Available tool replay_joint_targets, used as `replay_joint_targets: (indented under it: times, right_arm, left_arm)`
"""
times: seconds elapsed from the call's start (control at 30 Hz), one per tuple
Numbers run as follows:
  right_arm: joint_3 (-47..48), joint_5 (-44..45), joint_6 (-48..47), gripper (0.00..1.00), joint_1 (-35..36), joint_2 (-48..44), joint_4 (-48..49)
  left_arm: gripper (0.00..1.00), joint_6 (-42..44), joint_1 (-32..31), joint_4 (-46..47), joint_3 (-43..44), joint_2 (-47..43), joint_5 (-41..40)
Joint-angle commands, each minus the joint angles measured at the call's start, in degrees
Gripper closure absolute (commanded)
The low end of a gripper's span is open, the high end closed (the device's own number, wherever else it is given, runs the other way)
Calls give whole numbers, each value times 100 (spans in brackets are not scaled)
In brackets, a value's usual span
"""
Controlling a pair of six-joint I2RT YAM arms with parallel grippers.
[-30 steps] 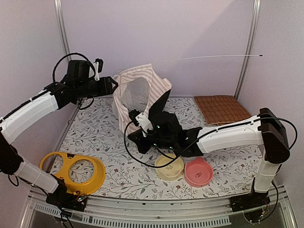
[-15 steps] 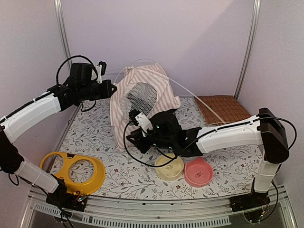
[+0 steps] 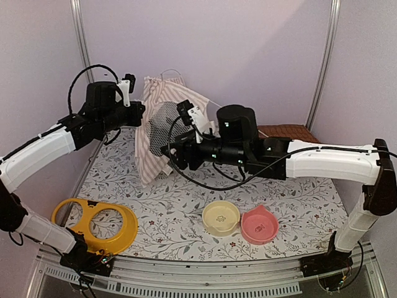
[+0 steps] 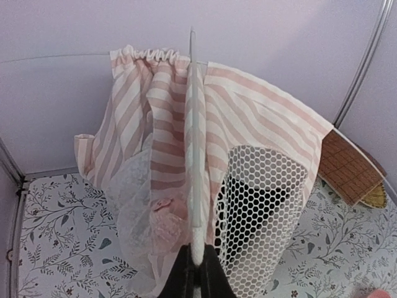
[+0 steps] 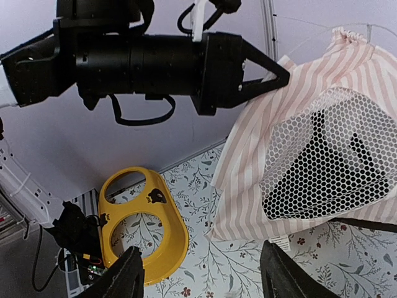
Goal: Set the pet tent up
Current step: Pick up the tent pole from the tent.
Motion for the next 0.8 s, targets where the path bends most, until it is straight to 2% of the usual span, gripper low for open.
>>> replay_joint_targets:
  times: [0.0, 0.13, 0.23, 0.3, 0.4, 0.77]
  right_arm:
    - [401, -223, 71, 32, -195, -474, -795]
    - [544, -367, 163, 22, -662, -832, -1258]
    - [440, -540, 271, 12, -1096, -992, -1395]
    - [409, -613, 346, 8, -1320, -1022, -1481]
    - [367, -306, 439, 0, -1523, -1072, -1588]
    - [589, -46, -214, 1, -2561, -1287, -2387]
  left_arm:
    - [100, 487, -136, 912, -264, -372, -636]
    - [100, 792, -160, 1294, -509, -601, -712]
    - [100, 787, -159, 1390, -559, -662, -707]
    - [100, 776, -177, 1425, -585, -691, -698]
    - [100, 827, -182, 1523, -676, -757, -644]
    - [100, 1733, 1, 1581, -508, -878, -455]
